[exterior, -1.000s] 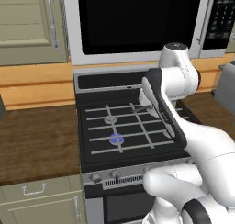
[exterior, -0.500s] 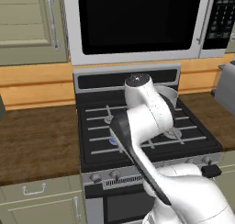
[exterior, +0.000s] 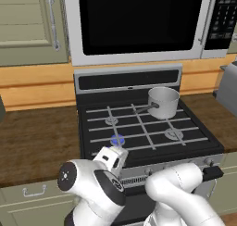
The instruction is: Turn off the front left burner of the stove.
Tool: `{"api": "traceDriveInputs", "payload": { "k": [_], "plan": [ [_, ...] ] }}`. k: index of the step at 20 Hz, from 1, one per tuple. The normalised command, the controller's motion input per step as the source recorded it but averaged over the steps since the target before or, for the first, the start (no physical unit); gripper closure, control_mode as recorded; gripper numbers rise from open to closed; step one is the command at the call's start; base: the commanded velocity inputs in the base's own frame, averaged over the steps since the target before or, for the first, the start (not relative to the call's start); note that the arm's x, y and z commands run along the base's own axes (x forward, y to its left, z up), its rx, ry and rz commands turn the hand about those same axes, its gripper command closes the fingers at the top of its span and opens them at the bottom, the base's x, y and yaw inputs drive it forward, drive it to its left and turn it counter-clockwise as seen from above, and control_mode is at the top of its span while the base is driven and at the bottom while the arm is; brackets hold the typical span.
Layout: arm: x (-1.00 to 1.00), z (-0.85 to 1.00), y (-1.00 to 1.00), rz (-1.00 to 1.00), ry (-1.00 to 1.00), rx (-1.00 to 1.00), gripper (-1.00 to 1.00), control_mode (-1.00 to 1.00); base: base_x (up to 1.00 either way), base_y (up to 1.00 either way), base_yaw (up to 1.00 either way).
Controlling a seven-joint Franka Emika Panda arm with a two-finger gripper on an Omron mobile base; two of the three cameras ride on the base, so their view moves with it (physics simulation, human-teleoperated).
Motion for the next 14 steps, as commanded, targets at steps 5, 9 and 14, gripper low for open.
{"api": "traceDriveInputs", "payload": {
  "k": [5,9,14],
  "plan": [
    [-0.03,-0.54,0.36,0.30,-0.12,-0.46,-1.00,-1.00,0.00,0.00,0.00],
    [0.52,-0.49,0.04,0.12,-0.03,-0.29,-1.00,-1.00,0.00,0.00,0.00],
    [0.47,-0.54,0.10,0.09,0.00,-0.18,-1.00,-1.00,0.00,0.00,0.00]
  ]
}}
